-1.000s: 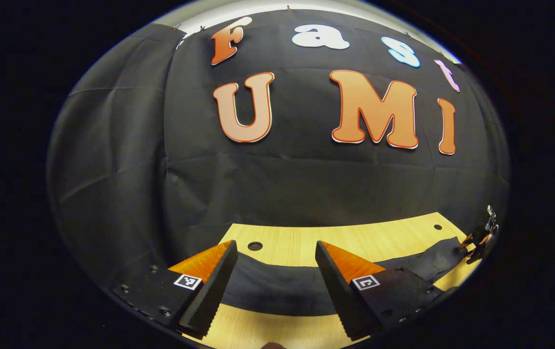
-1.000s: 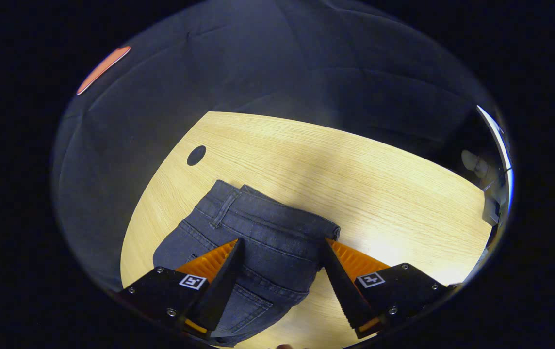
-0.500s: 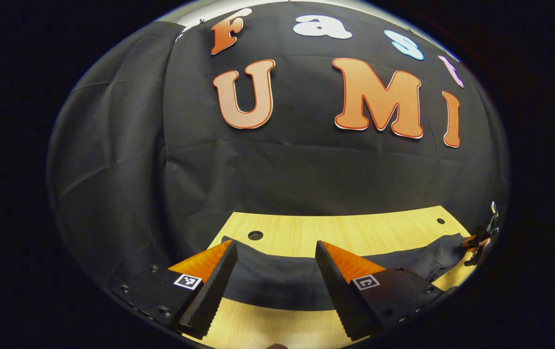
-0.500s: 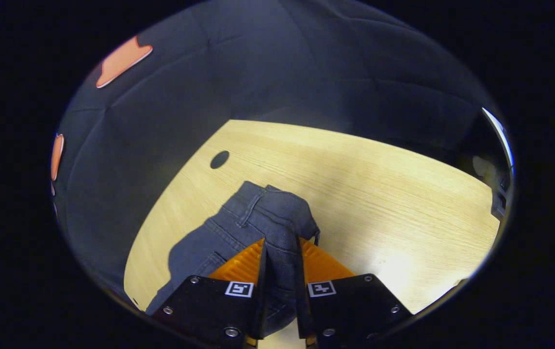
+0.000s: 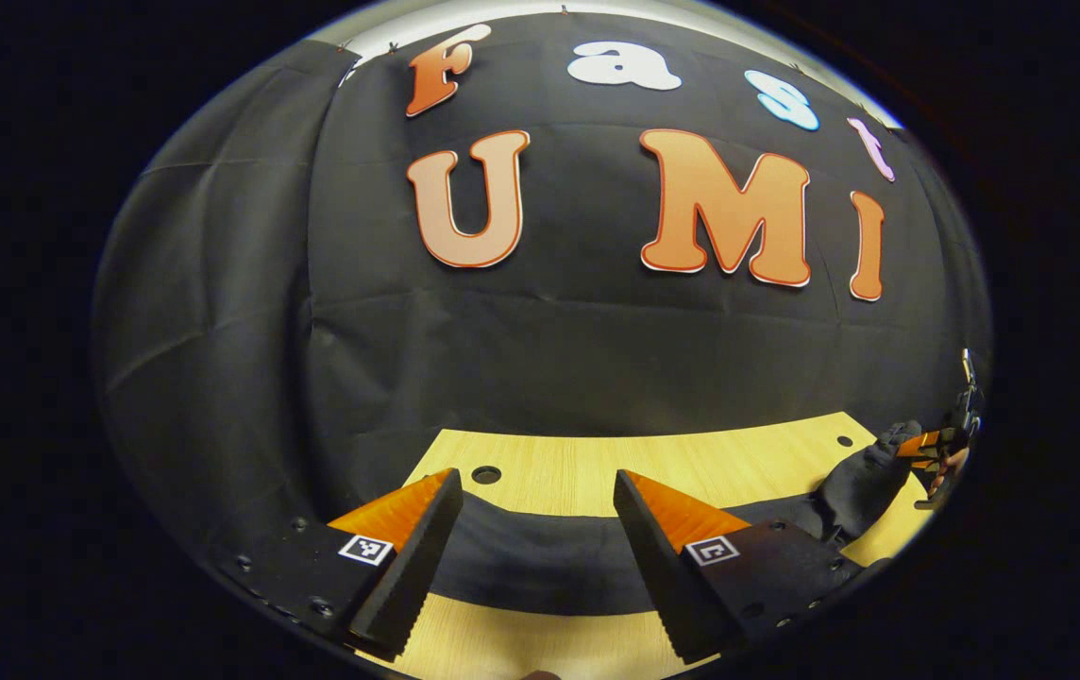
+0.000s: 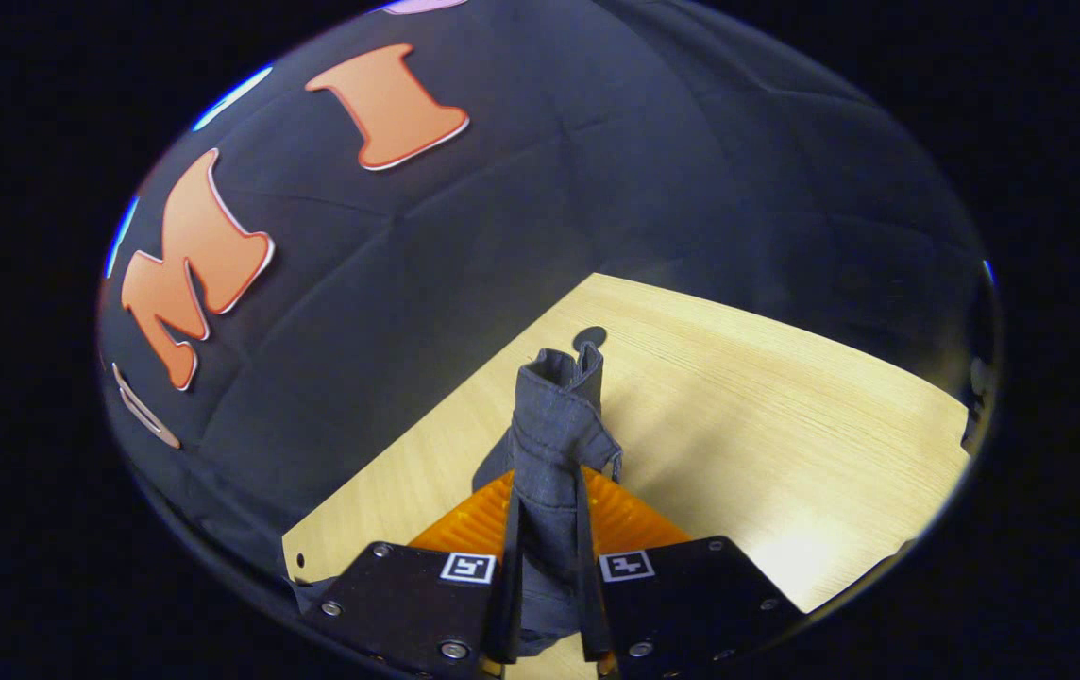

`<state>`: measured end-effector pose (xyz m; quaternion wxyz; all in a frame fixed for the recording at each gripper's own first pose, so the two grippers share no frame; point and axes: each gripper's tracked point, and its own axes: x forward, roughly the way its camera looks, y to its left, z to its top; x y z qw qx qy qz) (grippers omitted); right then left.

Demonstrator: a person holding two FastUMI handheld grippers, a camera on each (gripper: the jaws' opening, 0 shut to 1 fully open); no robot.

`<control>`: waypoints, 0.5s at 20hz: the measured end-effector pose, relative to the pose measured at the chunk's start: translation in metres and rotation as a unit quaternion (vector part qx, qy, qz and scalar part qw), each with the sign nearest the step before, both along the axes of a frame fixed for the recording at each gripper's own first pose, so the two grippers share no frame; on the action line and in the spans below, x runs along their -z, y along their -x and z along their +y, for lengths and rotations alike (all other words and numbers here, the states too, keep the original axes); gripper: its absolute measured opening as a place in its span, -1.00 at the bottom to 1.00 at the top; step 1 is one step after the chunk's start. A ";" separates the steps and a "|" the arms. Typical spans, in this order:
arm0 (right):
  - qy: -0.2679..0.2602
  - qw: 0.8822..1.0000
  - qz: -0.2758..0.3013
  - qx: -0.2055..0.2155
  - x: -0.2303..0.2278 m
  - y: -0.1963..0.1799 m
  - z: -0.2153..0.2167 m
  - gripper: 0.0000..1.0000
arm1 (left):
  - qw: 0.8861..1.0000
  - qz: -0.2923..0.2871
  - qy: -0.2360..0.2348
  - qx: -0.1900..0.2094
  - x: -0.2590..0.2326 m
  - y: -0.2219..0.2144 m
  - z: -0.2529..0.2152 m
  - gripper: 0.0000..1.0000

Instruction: Grasp the waist and the cuffs of the jeans and fold them to make the two legs overlap; first hold the waist and fold one-third of the jeans toward the cuffs, then hold the cuffs and fold the remaining one-third in the same direction to finish folding.

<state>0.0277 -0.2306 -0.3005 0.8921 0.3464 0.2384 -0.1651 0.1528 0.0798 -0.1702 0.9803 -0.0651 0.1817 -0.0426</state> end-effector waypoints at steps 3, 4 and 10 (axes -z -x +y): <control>-0.011 0.998 -0.007 -0.067 0.003 -0.008 0.006 -0.48 | 1.000 0.001 0.014 -0.012 0.002 0.004 0.015 0.90; -0.013 0.996 -0.008 -0.089 0.003 -0.007 0.009 -0.48 | 1.000 0.000 0.014 -0.015 0.000 0.004 0.020 0.93; 0.077 0.981 -0.011 -0.176 -0.005 -0.012 0.000 -0.48 | 0.998 -0.009 0.022 -0.050 -0.001 0.012 0.060 0.95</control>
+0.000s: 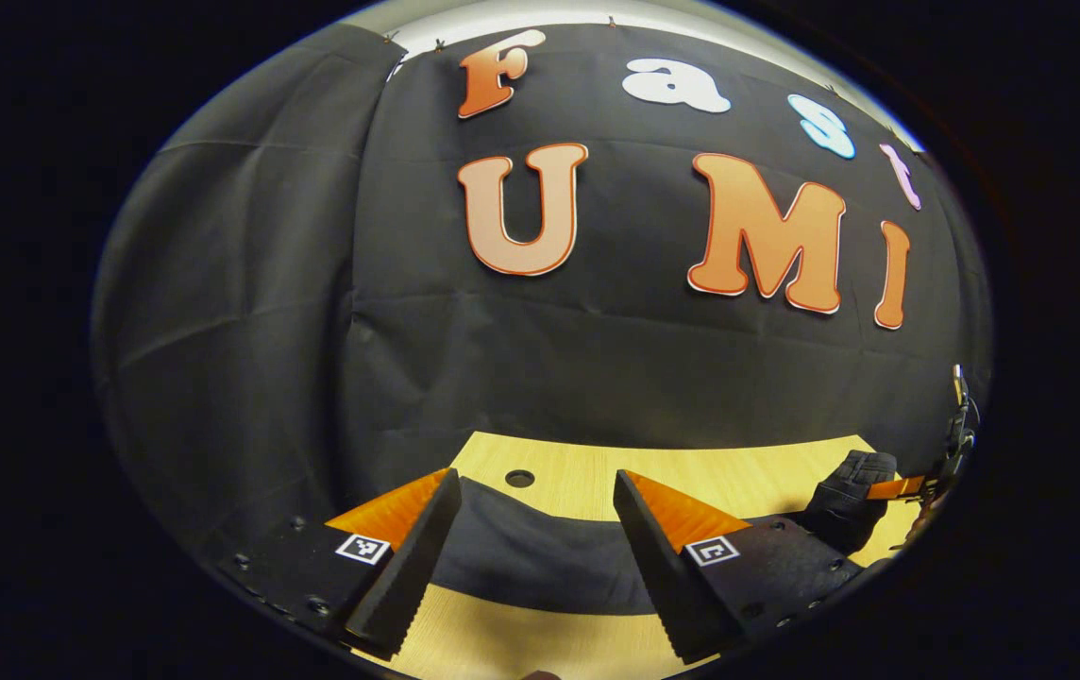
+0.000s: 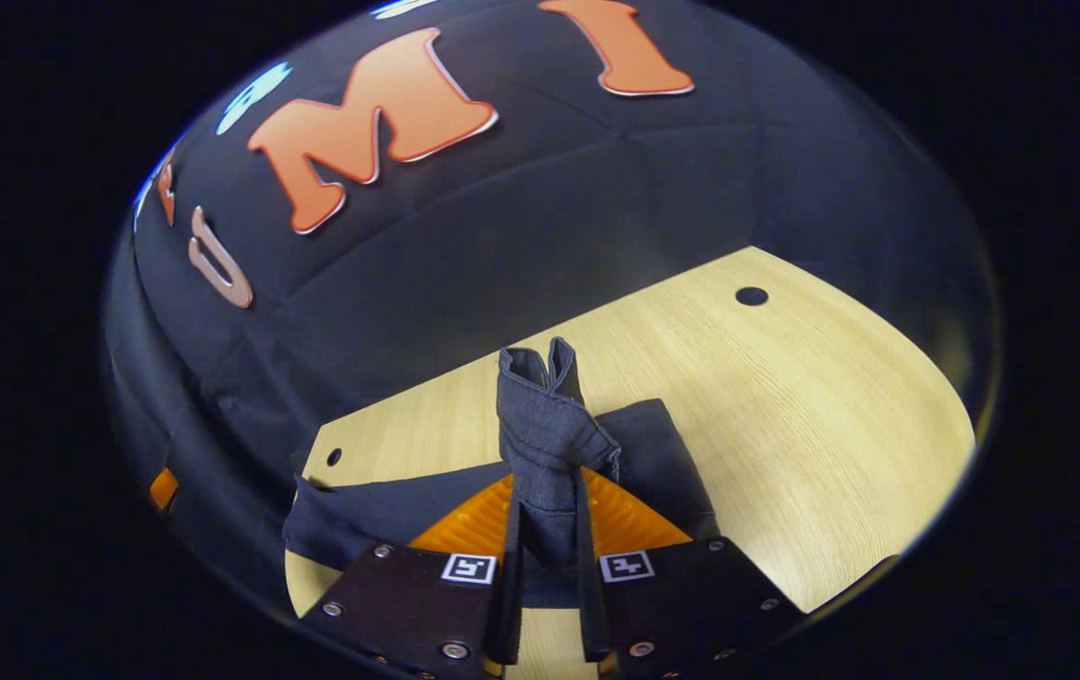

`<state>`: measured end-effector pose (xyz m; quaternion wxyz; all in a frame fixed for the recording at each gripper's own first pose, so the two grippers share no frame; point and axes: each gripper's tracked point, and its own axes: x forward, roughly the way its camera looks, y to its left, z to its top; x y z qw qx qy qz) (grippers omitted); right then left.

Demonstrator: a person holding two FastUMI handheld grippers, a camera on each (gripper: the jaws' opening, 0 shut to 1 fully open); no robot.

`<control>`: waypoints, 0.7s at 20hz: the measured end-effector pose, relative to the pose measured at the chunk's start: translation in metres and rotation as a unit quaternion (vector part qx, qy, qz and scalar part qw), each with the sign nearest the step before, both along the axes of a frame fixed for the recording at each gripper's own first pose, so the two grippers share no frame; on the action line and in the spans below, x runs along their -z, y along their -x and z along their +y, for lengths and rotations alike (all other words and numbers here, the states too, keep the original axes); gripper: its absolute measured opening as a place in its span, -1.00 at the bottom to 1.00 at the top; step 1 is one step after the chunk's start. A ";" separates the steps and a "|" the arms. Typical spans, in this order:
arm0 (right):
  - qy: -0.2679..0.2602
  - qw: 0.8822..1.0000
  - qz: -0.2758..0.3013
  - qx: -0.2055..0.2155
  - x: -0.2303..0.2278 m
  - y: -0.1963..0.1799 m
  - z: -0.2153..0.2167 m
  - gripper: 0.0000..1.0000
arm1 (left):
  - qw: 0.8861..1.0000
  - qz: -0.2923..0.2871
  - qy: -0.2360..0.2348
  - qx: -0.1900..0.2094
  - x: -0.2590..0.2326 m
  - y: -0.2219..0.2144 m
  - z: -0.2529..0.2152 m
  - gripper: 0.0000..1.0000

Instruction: Grasp the waist and the cuffs of the jeans and fold them to make the two legs overlap; first hold the waist and fold one-third of the jeans toward the cuffs, then hold the cuffs and fold the remaining one-third in the same direction to finish folding.

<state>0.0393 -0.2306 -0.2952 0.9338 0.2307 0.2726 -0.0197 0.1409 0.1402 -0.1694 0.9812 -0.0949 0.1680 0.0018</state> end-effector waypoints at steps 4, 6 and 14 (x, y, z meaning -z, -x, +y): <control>0.095 0.995 0.013 -0.008 0.012 0.001 -0.002 -0.48 | 1.000 0.003 0.014 -0.016 0.006 0.008 0.018 0.95; 0.118 0.992 0.035 -0.010 0.022 0.001 0.000 -0.49 | 1.000 0.010 0.016 -0.025 0.013 0.013 0.031 0.95; 0.084 0.983 0.077 -0.143 0.040 0.040 0.090 0.58 | 0.996 0.066 0.043 -0.045 0.061 0.026 0.069 0.95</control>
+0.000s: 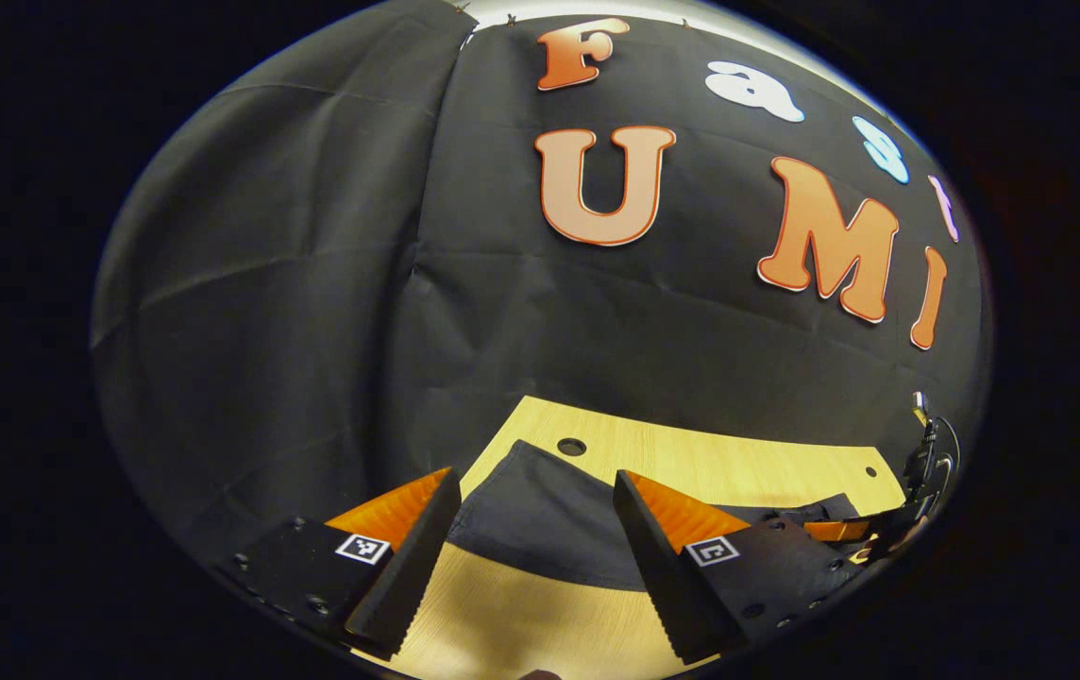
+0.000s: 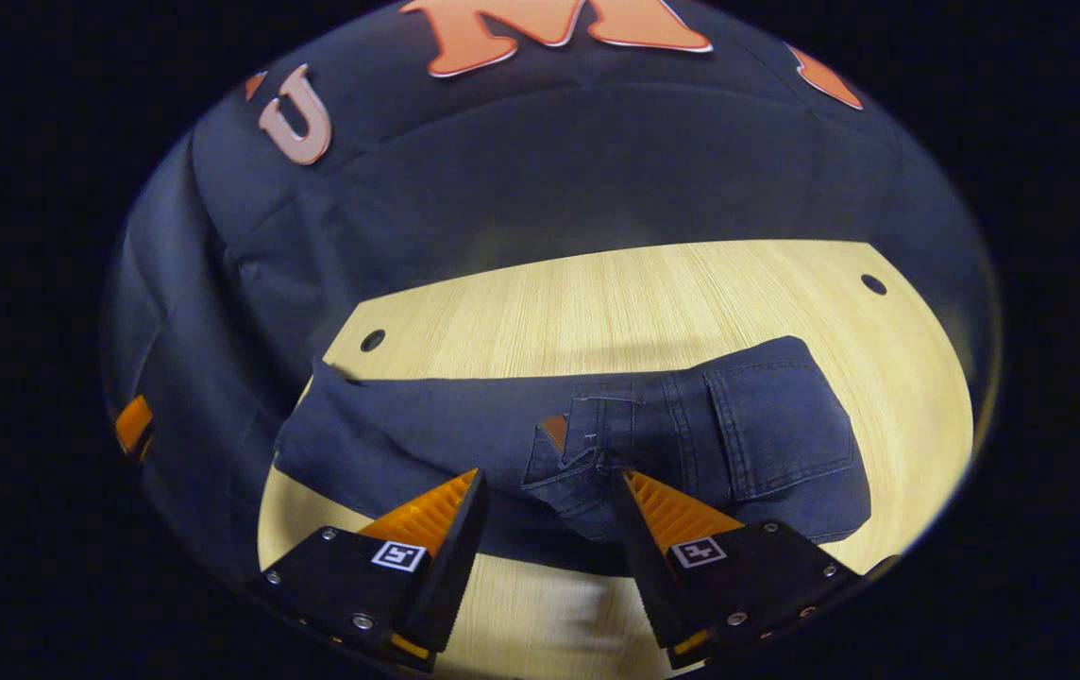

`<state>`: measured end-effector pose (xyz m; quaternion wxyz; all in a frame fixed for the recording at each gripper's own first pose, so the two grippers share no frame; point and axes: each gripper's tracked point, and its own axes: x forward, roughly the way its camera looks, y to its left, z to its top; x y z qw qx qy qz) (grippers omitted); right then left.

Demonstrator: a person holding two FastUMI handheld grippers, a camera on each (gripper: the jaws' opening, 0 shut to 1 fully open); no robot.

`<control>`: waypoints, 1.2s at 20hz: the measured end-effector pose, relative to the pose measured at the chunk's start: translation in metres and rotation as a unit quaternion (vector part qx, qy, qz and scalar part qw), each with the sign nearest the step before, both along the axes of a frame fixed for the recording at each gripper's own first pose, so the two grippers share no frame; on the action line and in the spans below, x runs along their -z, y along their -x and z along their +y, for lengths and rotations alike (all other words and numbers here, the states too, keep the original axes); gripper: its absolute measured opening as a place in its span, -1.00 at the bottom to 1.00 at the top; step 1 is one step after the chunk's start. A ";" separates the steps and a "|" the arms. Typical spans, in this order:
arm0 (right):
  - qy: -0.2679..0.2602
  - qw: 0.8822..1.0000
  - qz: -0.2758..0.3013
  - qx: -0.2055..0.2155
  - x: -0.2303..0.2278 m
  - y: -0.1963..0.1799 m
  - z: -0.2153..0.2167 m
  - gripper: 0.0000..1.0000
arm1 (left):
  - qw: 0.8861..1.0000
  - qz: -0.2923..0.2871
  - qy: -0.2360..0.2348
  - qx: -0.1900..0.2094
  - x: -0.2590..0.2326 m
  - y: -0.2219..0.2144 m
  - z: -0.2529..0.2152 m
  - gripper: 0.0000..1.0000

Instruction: Grasp the waist and the cuffs of the jeans and fold them to make the two legs overlap; first hold the waist and fold one-third of the jeans toward the cuffs, then hold the cuffs and fold the remaining one-third in the same direction to finish folding.

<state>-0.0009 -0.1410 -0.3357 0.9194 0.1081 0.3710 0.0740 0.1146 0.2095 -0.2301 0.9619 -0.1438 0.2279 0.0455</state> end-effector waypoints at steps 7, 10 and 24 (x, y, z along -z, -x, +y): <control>-0.029 0.999 -0.007 -0.021 -0.036 0.028 0.018 0.85 | 0.995 0.086 0.043 0.002 0.061 -0.021 0.016 0.95; -0.029 0.999 -0.022 0.009 -0.050 0.025 0.005 0.84 | 0.987 0.145 0.067 0.004 0.095 -0.031 0.014 0.95; 0.008 0.984 -0.105 0.146 -0.118 0.071 -0.091 0.92 | 0.874 0.440 0.185 -0.089 0.209 -0.033 0.039 0.96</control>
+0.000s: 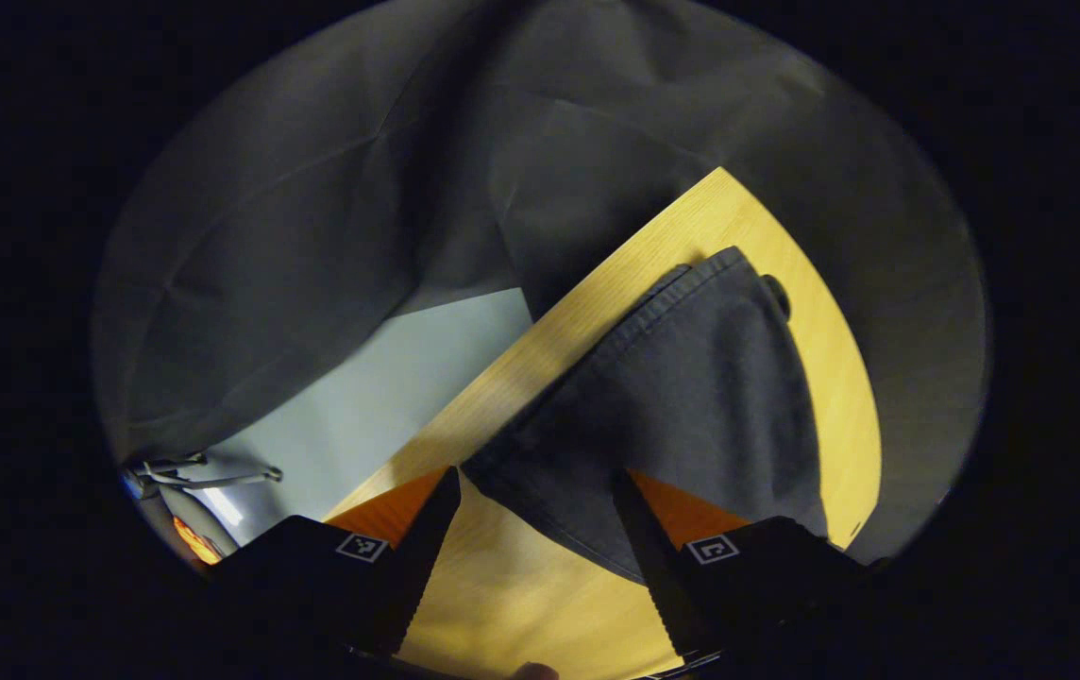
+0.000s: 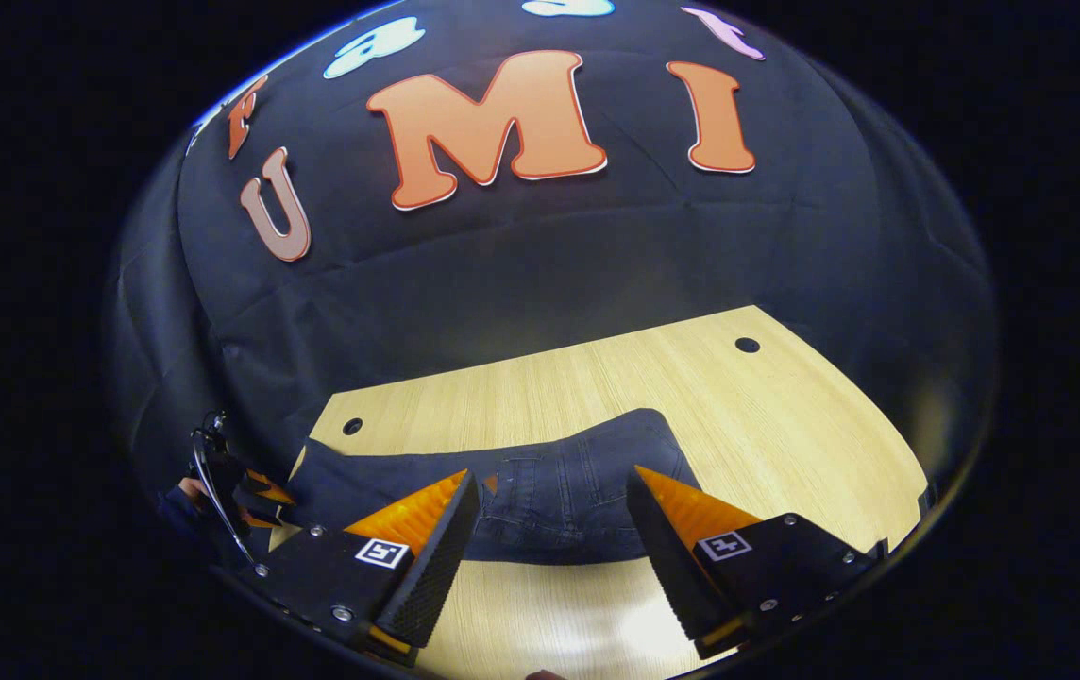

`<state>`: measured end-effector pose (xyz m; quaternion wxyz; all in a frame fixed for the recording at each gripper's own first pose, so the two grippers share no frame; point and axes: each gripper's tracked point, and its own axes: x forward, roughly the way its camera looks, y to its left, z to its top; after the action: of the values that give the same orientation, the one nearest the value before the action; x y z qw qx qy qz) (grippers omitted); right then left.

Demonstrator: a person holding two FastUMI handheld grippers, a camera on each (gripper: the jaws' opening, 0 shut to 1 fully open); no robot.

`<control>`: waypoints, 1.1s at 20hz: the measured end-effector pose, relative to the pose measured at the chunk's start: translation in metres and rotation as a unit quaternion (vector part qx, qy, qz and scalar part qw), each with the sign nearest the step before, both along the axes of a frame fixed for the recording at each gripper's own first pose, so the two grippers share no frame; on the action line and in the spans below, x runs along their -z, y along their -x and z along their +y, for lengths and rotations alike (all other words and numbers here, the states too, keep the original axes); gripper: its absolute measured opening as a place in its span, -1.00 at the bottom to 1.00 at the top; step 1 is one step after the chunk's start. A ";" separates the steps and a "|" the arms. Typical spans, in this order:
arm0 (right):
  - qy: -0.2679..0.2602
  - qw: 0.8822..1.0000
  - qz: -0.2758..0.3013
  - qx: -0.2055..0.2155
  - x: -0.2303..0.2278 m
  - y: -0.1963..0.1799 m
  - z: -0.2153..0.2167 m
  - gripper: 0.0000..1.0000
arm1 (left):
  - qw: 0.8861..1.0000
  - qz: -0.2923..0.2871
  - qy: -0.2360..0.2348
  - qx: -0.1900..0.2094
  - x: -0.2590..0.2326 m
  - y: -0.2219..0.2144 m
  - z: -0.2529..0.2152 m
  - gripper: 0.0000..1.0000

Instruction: Grasp the waist and the cuffs of the jeans and fold them to make the two legs overlap; first hold the waist and fold one-third of the jeans toward the cuffs, then hold the cuffs and fold the remaining one-third in the same direction to finish folding.

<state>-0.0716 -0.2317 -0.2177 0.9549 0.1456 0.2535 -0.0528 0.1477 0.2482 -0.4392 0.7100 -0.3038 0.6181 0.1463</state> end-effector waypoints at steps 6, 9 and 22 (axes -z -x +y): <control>-0.010 1.000 0.003 0.014 -0.001 0.006 -0.005 0.91 | 0.996 0.040 -0.070 0.042 0.006 0.006 0.004 0.87; -0.010 1.000 0.004 0.002 0.003 0.005 -0.003 0.91 | 0.993 -0.048 -0.055 0.093 -0.001 -0.012 -0.007 -0.65; -0.016 0.999 -0.026 -0.044 -0.019 -0.022 -0.041 0.94 | 0.944 -0.311 -0.006 0.109 -0.199 -0.003 -0.053 -0.82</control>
<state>-0.0494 -0.2729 -0.1991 0.9602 0.1509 0.2352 -0.0027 0.1507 0.1947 -0.2400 0.8806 -0.2604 0.3948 -0.0302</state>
